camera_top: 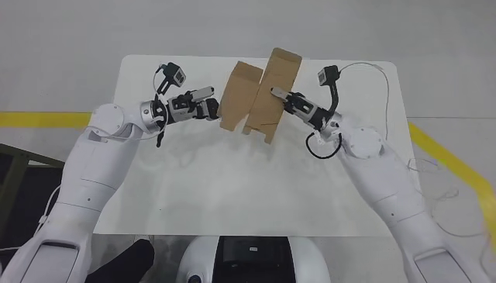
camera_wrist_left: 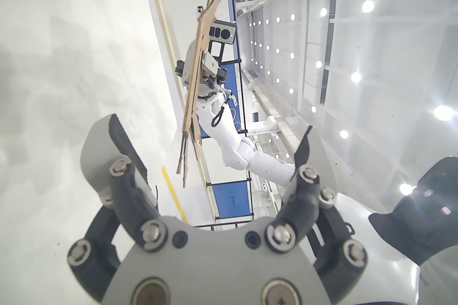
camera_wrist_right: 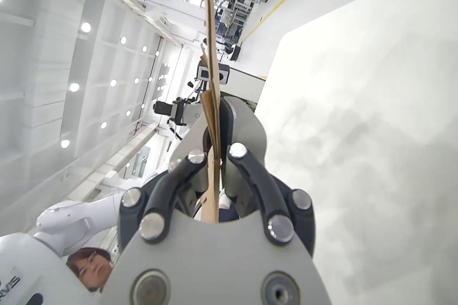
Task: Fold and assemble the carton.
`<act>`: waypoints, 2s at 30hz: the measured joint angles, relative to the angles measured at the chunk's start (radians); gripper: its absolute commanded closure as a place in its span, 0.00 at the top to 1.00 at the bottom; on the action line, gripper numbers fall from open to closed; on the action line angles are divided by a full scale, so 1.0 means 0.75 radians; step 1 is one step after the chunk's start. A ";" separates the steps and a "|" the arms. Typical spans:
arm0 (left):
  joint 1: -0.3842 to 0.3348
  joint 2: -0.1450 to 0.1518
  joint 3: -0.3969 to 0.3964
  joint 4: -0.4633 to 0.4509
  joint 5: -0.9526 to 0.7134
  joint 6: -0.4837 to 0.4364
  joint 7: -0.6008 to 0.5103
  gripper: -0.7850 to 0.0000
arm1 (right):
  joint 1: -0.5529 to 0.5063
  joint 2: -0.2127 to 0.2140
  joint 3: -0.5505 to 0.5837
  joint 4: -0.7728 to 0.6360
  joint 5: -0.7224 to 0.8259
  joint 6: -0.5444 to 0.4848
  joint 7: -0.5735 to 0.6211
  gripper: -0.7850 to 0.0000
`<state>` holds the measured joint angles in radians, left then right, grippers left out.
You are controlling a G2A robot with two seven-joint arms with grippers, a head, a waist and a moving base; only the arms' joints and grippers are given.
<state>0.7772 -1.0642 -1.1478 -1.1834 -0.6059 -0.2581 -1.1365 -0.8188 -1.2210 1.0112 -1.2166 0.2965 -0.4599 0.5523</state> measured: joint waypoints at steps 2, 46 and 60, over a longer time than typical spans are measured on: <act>0.008 -0.002 0.000 -0.003 -0.006 0.006 0.019 1.00 | -0.025 -0.002 0.005 -0.058 -0.063 0.060 -0.105 0.00; 0.038 -0.053 0.026 0.009 0.078 -0.038 0.269 0.00 | -0.168 -0.090 0.001 -0.228 -0.190 0.255 -0.443 0.15; 0.047 -0.041 -0.048 -0.006 0.062 -0.008 0.189 0.00 | -0.171 -0.095 0.091 -0.176 -0.069 0.186 -0.330 1.00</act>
<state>0.8123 -1.0947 -1.1836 -1.1882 -0.5591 -0.2639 -0.9949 -0.9472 -1.2925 1.0791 -1.3487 0.2447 -0.3205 0.3047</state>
